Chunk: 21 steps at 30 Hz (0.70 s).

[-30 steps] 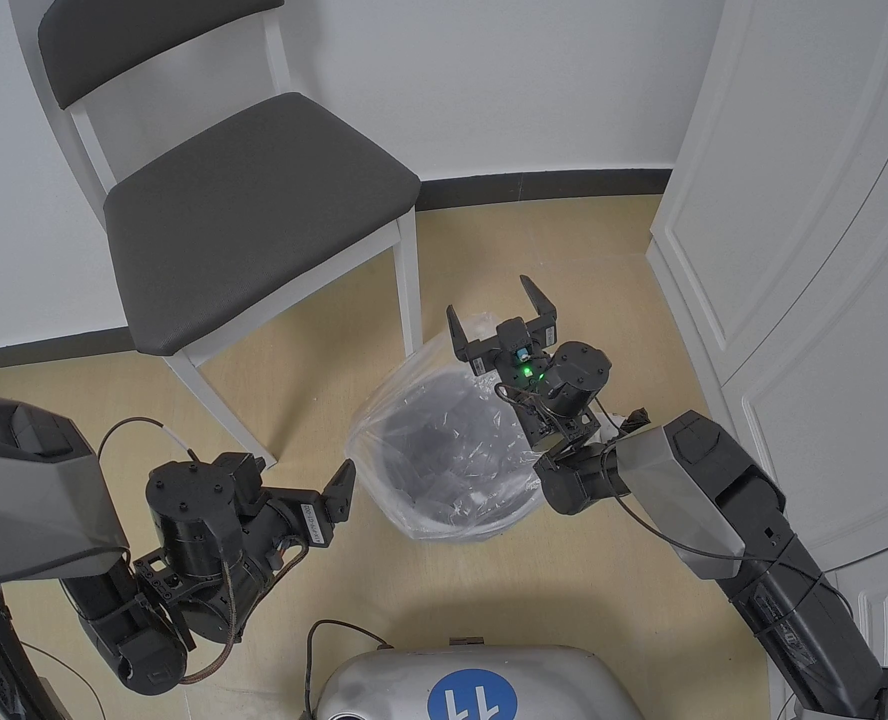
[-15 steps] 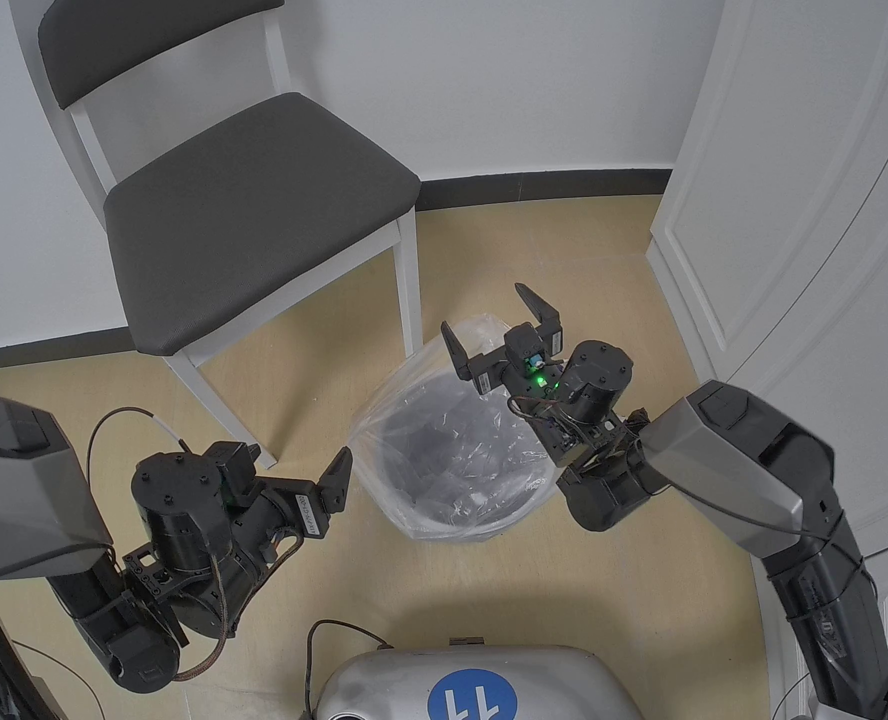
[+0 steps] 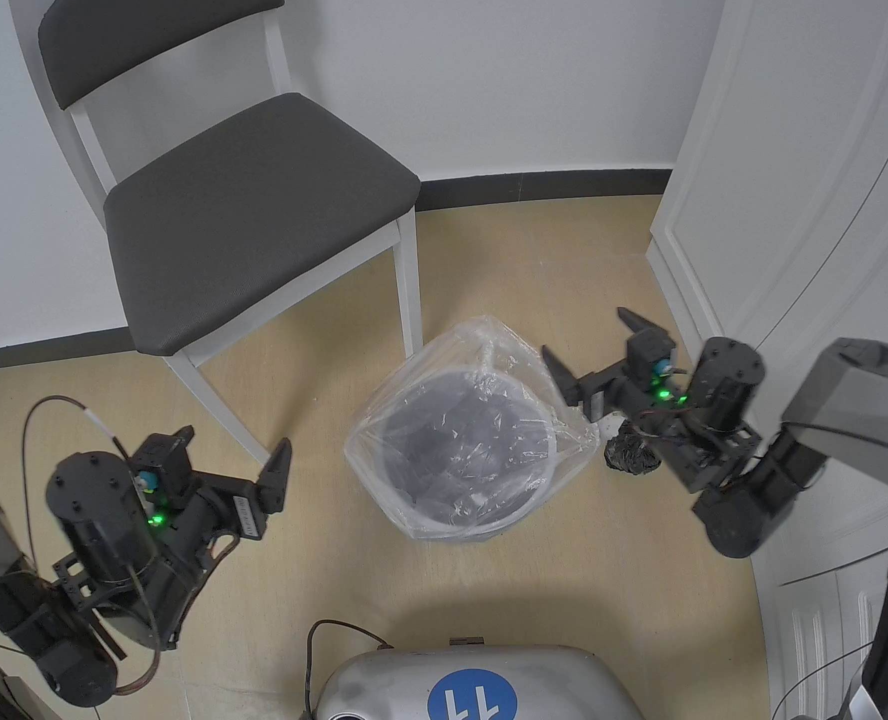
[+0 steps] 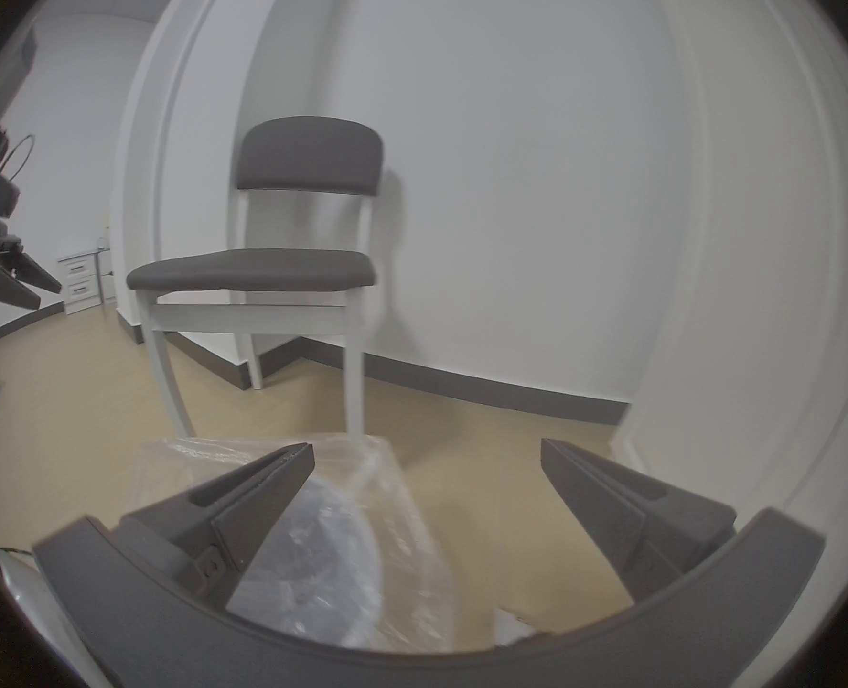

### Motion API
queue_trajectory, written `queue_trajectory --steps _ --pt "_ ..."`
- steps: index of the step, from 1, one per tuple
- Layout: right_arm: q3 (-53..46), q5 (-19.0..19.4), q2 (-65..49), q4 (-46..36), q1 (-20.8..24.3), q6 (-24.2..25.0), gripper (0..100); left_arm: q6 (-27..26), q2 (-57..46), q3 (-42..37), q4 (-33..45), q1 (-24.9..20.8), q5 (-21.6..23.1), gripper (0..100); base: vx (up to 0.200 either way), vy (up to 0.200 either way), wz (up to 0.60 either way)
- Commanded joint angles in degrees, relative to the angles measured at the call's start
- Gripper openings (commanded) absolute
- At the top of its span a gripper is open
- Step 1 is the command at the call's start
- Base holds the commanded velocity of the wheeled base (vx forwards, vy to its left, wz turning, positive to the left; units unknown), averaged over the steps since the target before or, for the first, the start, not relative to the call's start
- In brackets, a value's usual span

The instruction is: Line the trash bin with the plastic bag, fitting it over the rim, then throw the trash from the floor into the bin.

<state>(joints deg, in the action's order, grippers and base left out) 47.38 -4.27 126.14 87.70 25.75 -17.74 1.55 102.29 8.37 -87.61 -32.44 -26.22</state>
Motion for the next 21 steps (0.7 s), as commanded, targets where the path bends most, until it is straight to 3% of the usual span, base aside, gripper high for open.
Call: queue_trajectory --steps 1,6,10,21 --pt "-14.8 0.0 -18.6 2.3 -8.8 3.1 100 -0.1 -16.2 -6.9 0.0 0.5 -3.5 100 0.0 0.0 0.0" --pt "-10.8 -0.2 -13.4 1.0 -9.8 3.6 100 3.4 -9.7 0.8 -0.1 -0.5 -1.6 100 0.0 0.0 0.0" --pt "-9.6 0.0 -12.2 0.5 -12.1 3.5 100 4.1 -7.5 1.7 -0.1 -0.3 -1.5 100 0.0 0.0 0.0" --pt "-9.1 -0.5 -9.2 0.6 -11.2 3.5 100 4.3 -1.8 7.7 -0.1 0.1 2.3 100 0.0 0.0 0.0"
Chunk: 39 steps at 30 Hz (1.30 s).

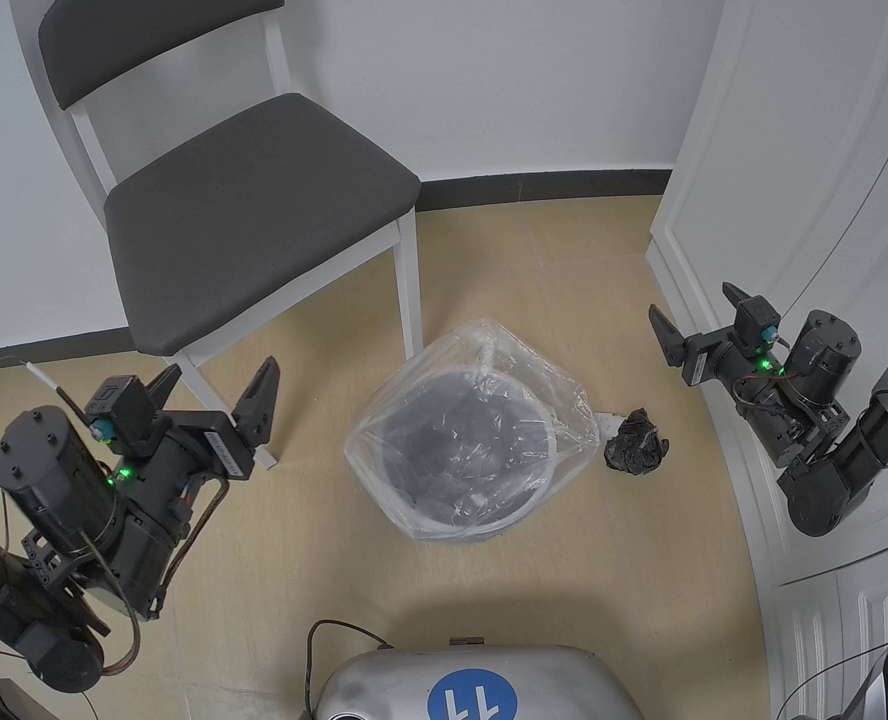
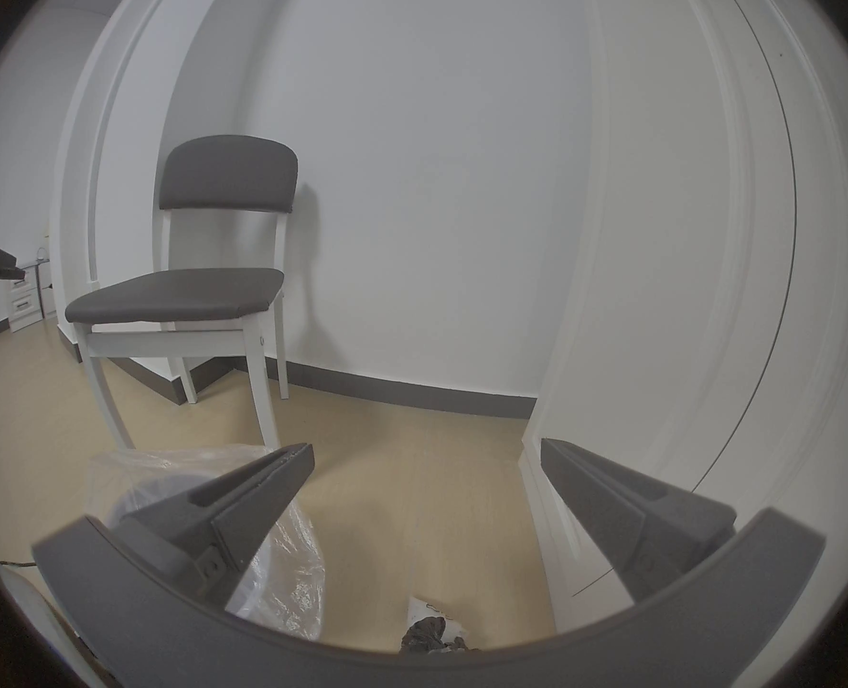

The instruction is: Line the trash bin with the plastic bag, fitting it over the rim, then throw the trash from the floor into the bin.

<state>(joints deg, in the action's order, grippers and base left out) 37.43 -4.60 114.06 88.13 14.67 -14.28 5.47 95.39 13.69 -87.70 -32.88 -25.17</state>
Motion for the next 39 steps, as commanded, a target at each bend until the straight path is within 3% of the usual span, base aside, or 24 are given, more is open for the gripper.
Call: queue_trajectory --steps 1,7,13,17,24,25,26,27,28,31,35,39 --pt "1.1 -0.2 3.6 0.1 0.3 0.0 100 0.6 7.2 3.8 0.0 0.7 1.8 100 0.0 0.0 0.0" --pt "2.2 -0.3 7.0 0.2 2.2 0.0 100 1.4 13.2 6.9 0.0 1.6 4.1 100 0.0 0.0 0.0" --pt "6.7 -0.6 12.3 -0.1 2.6 0.7 100 5.7 17.2 9.7 0.0 3.3 13.4 100 0.0 0.0 0.0" --pt "12.4 -2.3 16.3 -1.3 3.3 5.7 100 6.0 22.8 14.3 0.0 5.6 19.6 100 0.0 0.0 0.0" --pt "22.3 -3.3 20.0 -9.3 3.3 17.9 100 5.3 29.8 21.3 0.3 7.1 22.0 100 0.0 0.0 0.0" --pt "24.3 -3.3 20.4 -12.2 3.3 21.3 100 4.6 31.2 22.7 0.4 7.7 24.2 100 0.0 0.0 0.0" --pt "24.3 -3.3 20.4 -12.2 3.3 21.3 100 4.6 31.2 22.7 0.4 7.7 24.2 100 0.0 0.0 0.0" --pt "26.4 -3.3 20.7 -16.5 3.1 25.0 100 3.2 33.4 26.0 0.8 8.3 28.5 100 0.0 0.0 0.0" --pt "27.1 -3.3 20.9 -18.3 2.8 26.3 100 2.7 34.5 27.9 1.0 8.4 29.6 100 0.0 0.0 0.0" --pt "28.8 -3.3 21.2 -22.6 2.4 29.7 100 1.2 37.6 32.7 2.8 8.7 30.0 100 0.0 0.0 0.0" --pt "28.8 -3.6 21.7 -23.1 2.5 29.7 100 0.7 37.9 34.9 6.3 8.6 28.9 100 0.0 0.0 0.0" --pt "27.1 -5.5 21.2 -23.0 3.7 27.4 100 0.2 37.9 36.3 6.9 8.4 22.5 100 0.0 0.0 0.0"
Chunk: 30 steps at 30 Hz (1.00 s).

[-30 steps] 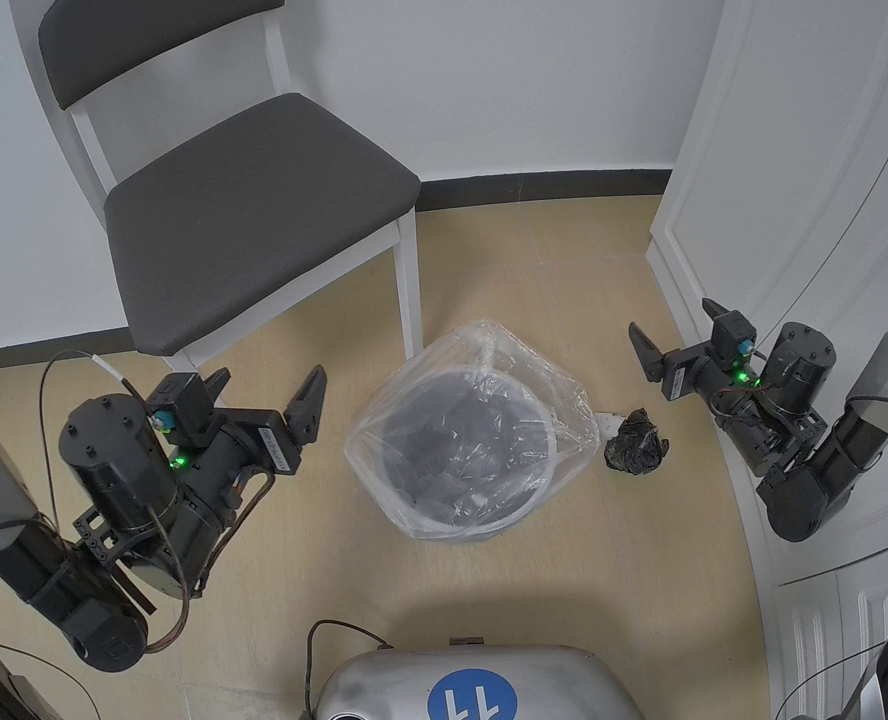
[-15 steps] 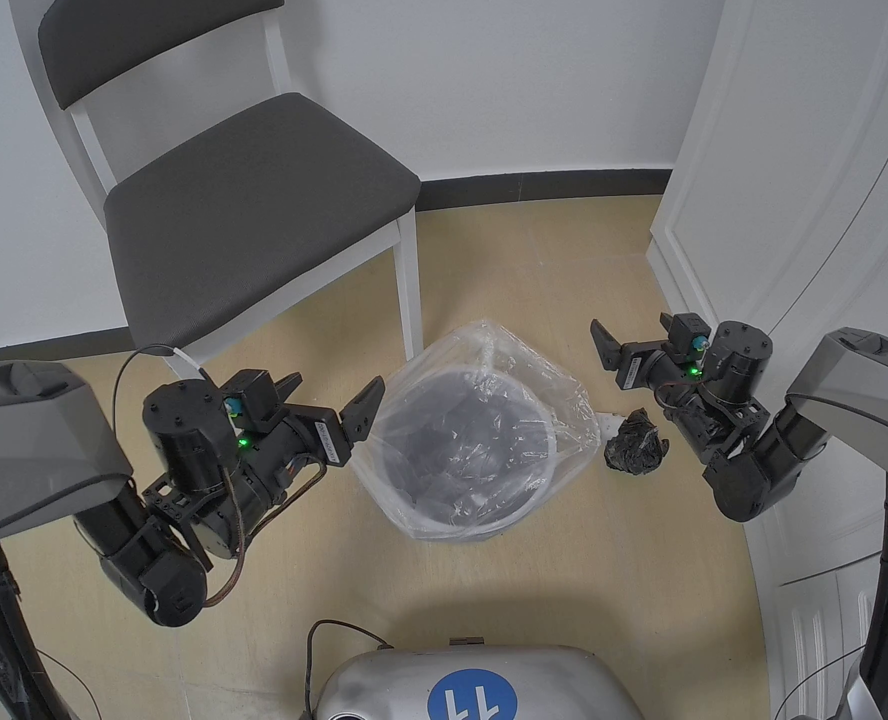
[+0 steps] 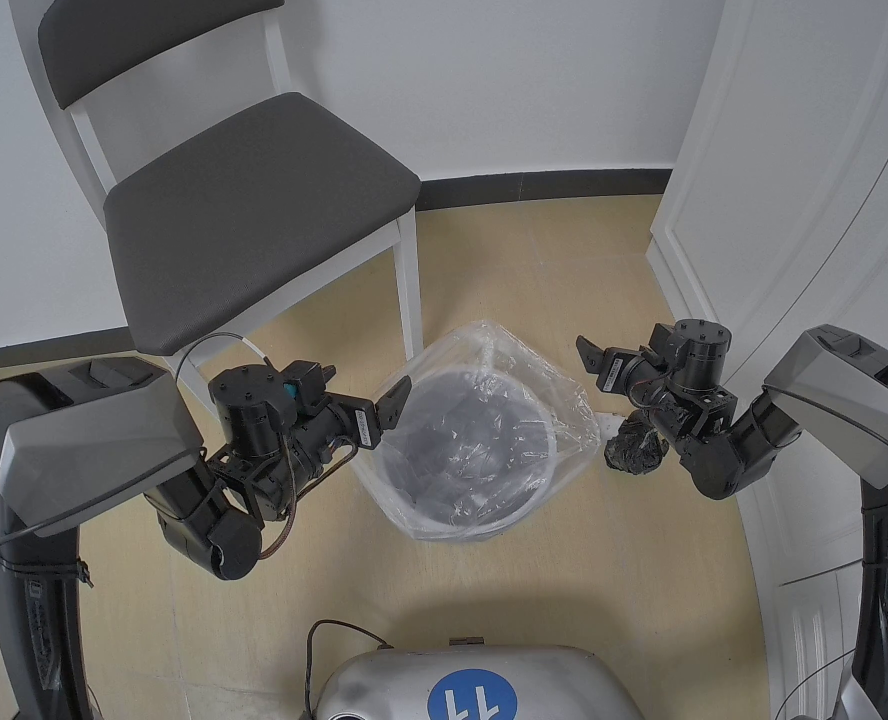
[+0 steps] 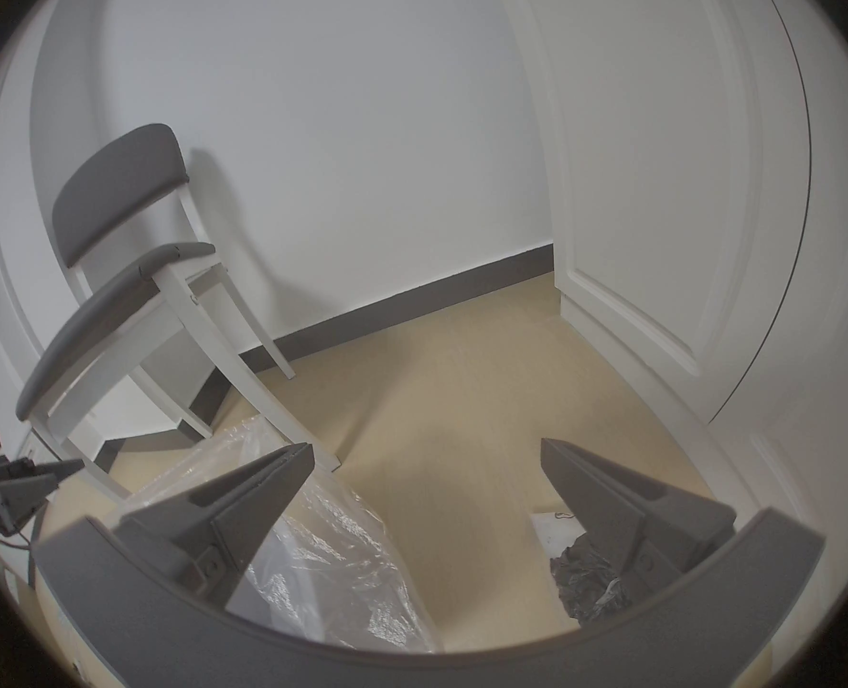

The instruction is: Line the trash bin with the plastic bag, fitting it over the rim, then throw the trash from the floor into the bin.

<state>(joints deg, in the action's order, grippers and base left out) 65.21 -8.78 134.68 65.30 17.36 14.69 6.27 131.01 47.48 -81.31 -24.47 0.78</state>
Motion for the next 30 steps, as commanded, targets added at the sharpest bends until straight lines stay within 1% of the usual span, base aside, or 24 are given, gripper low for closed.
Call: queue_trajectory --steps 1,2,3,5,14,18,19,21,22,23,24,26,30 --pt "-0.8 -1.7 0.6 -0.2 1.3 -2.2 100 -0.7 2.3 3.0 0.8 -0.1 -4.3 100 0.0 0.0 0.0" --pt "-0.9 -1.9 0.7 -0.2 1.4 -2.6 100 -0.9 2.3 3.3 0.9 -0.1 -4.9 100 0.0 0.0 0.0" --pt "-1.4 -3.2 1.3 0.1 2.0 -3.9 100 -1.5 2.3 3.9 1.8 -0.4 -8.0 100 0.0 0.0 0.0" --pt "-1.6 -3.5 1.7 0.2 2.4 -4.1 100 -1.6 2.4 3.7 2.2 -0.7 -9.0 100 0.0 0.0 0.0" --pt "-2.2 -3.5 3.7 0.2 2.9 -4.9 100 -1.7 5.7 2.1 2.5 -2.1 -9.0 100 0.0 0.0 0.0" --pt "-2.5 -3.9 4.1 0.5 2.9 -4.8 100 -2.0 5.7 1.1 2.5 -2.1 -9.0 100 0.0 0.0 0.0" --pt "-3.1 -4.5 4.1 1.9 2.9 -4.7 100 -2.4 5.6 0.6 2.4 -2.0 -9.0 100 0.0 0.0 0.0" --pt "-4.1 -5.5 5.0 5.2 2.6 -4.8 100 -2.9 5.5 0.4 2.4 -1.5 -9.0 100 0.0 0.0 0.0" --pt "-4.1 -5.5 5.0 5.2 2.6 -4.8 100 -2.9 5.5 0.4 2.4 -1.5 -9.0 100 0.0 0.0 0.0" --pt "-3.5 -5.5 6.9 8.4 1.8 -4.9 100 -3.8 5.7 0.7 2.5 -0.9 -9.0 100 0.0 0.0 0.0" --pt "-3.2 -5.5 7.4 9.2 1.4 -5.0 100 -4.2 5.8 1.0 2.5 -0.7 -9.0 100 0.0 0.0 0.0" --pt "-3.4 -5.1 7.6 9.3 0.9 -4.8 100 -4.9 6.8 1.3 2.5 0.0 -9.0 100 0.0 0.0 0.0" --pt "-3.1 -4.8 8.5 8.8 1.4 -4.7 100 -5.2 7.8 2.3 2.4 1.5 -9.0 100 0.0 0.0 0.0"
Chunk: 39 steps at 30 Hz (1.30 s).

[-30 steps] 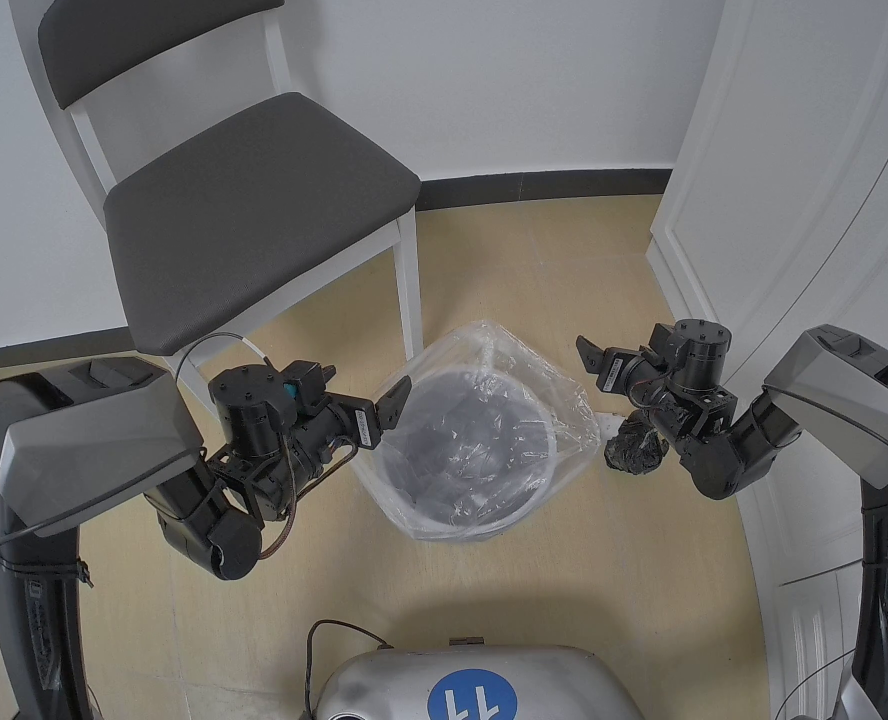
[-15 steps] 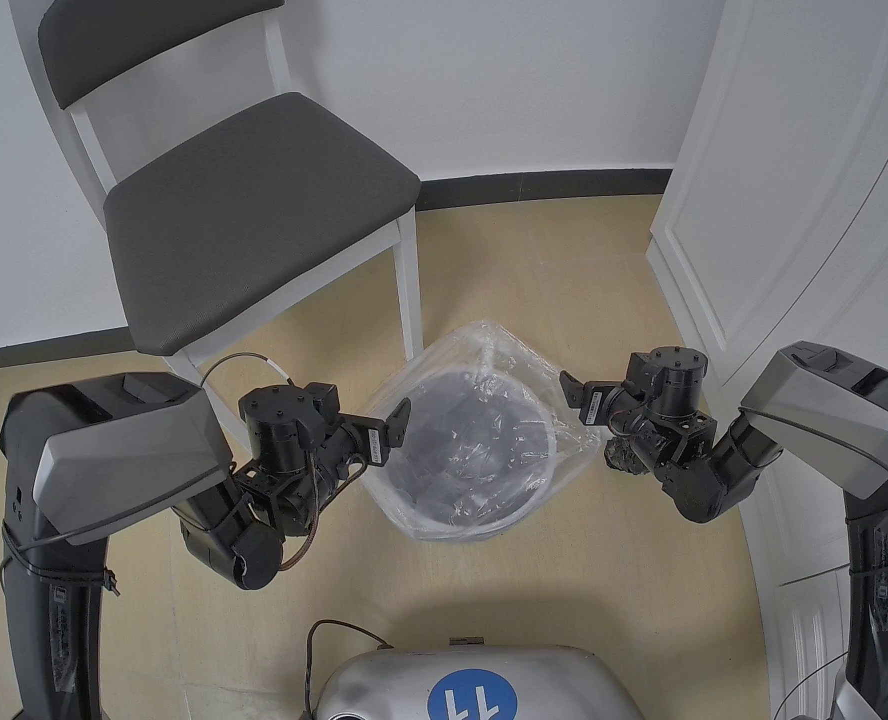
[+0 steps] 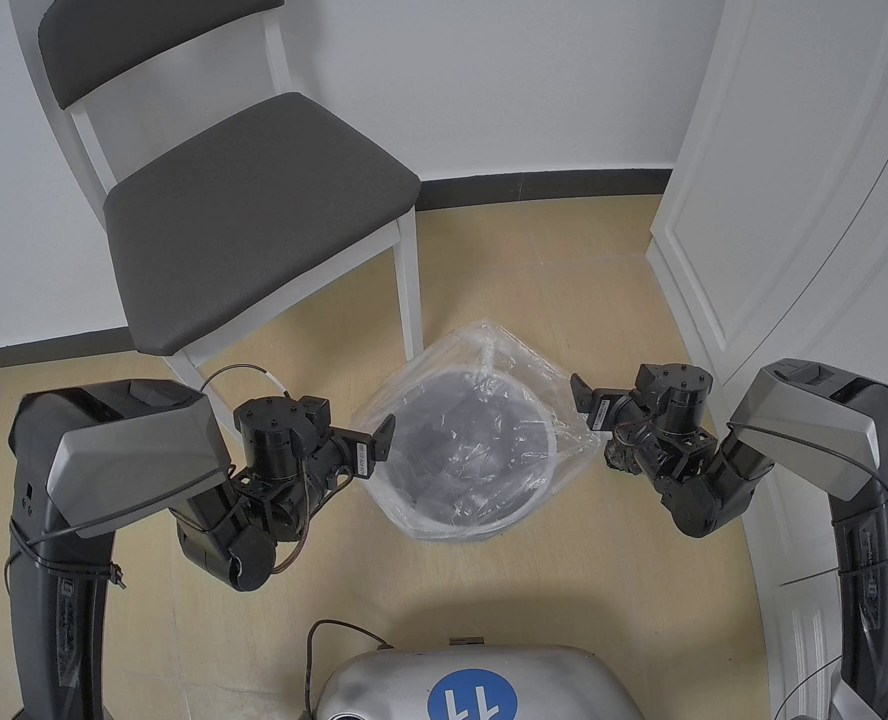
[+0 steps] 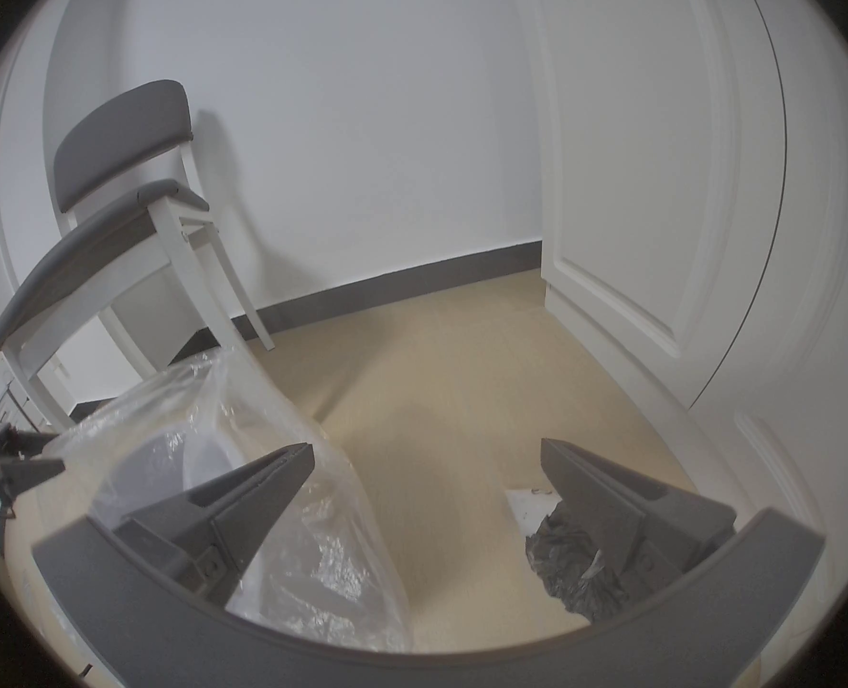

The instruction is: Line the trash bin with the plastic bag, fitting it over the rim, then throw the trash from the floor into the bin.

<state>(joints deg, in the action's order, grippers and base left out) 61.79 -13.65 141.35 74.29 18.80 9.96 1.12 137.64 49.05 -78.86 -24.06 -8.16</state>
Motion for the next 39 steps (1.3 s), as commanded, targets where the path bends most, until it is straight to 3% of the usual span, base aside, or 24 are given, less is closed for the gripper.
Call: queue_trajectory --steps 1,21,39 --pt "0.4 0.1 2.0 -0.2 0.0 0.0 100 -0.2 1.1 0.9 -0.1 1.6 0.1 100 0.0 0.0 0.0" --pt "6.1 0.6 9.7 -0.4 0.2 0.1 100 0.2 10.7 12.0 -0.2 5.8 -0.6 100 0.0 0.0 0.0" --pt "8.8 2.4 16.0 -1.3 0.2 0.3 100 -0.2 15.4 13.1 1.8 5.6 -1.7 100 0.0 0.0 0.0"
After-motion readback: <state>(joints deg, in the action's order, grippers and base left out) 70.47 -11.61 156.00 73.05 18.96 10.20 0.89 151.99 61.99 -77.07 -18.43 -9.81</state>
